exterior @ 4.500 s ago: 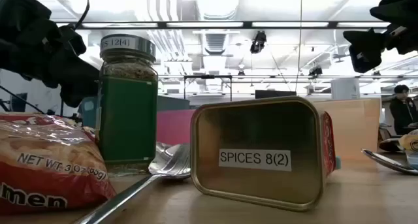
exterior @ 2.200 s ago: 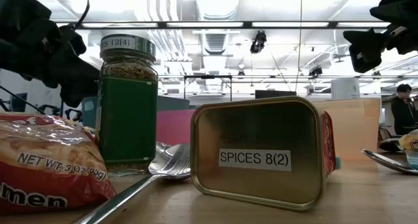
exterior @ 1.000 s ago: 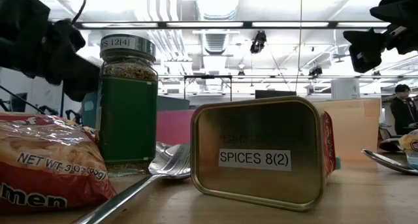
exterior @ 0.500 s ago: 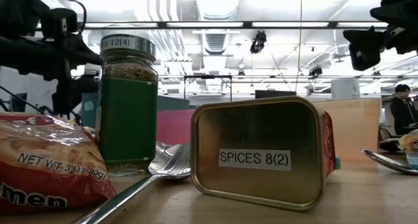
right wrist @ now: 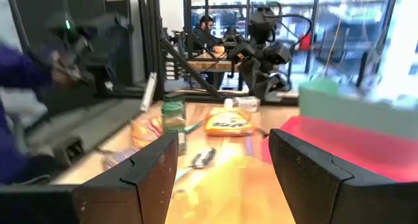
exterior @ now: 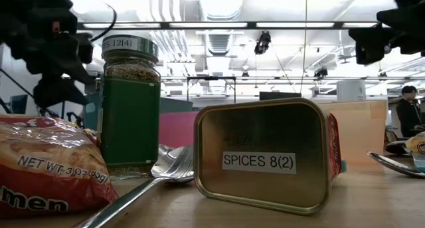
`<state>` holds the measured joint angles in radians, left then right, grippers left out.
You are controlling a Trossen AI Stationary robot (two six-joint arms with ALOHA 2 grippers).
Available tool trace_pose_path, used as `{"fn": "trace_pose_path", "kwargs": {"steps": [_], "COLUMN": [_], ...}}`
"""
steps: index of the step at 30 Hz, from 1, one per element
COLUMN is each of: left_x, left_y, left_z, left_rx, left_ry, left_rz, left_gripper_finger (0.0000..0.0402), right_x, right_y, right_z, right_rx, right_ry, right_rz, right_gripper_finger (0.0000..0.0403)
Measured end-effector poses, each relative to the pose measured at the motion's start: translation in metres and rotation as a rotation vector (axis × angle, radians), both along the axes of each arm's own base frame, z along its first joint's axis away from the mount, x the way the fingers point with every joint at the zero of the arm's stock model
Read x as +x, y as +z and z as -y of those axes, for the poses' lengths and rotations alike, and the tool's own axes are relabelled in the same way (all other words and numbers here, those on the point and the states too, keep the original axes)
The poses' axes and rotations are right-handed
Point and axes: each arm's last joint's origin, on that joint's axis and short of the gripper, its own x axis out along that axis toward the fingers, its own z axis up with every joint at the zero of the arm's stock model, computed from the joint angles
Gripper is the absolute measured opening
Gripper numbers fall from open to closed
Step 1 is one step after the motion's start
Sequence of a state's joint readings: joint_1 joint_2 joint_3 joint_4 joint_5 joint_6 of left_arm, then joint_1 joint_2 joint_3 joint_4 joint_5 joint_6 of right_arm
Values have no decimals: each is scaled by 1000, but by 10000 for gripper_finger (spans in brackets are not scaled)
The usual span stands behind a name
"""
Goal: Pick & Place Food Item
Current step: Put the orange noodle pack into the green bin
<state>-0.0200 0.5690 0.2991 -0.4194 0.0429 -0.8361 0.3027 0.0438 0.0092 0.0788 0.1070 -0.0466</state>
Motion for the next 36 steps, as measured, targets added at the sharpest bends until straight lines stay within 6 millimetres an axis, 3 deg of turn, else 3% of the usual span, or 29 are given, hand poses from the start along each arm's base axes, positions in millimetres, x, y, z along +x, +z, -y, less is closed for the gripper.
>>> {"fn": "trace_pose_path", "kwargs": {"steps": [4,11,19,22,36], "left_x": [12,32,48,55,75], "left_y": [4,-3,-13,-13,-34], "left_z": [1,2,4,4,5], "left_rx": [53,93,25,24,12], "left_ry": [-82,-132,-193,-194,-198], "left_rz": [-57,-166,-271,-293,-464], "left_gripper_finger": [222,222,222,222,222], "right_x": [0,-1,-3,-3,-3], "right_y": [0,7,23,23,22], "right_z": [0,0,3,6,7], "right_rx": [-278,-338,150,261,332], "right_ry": [-12,-35,-61,-119,-145], "right_rz": [56,142,218,203,190], "right_gripper_finger": [235,235,235,235,235]}}
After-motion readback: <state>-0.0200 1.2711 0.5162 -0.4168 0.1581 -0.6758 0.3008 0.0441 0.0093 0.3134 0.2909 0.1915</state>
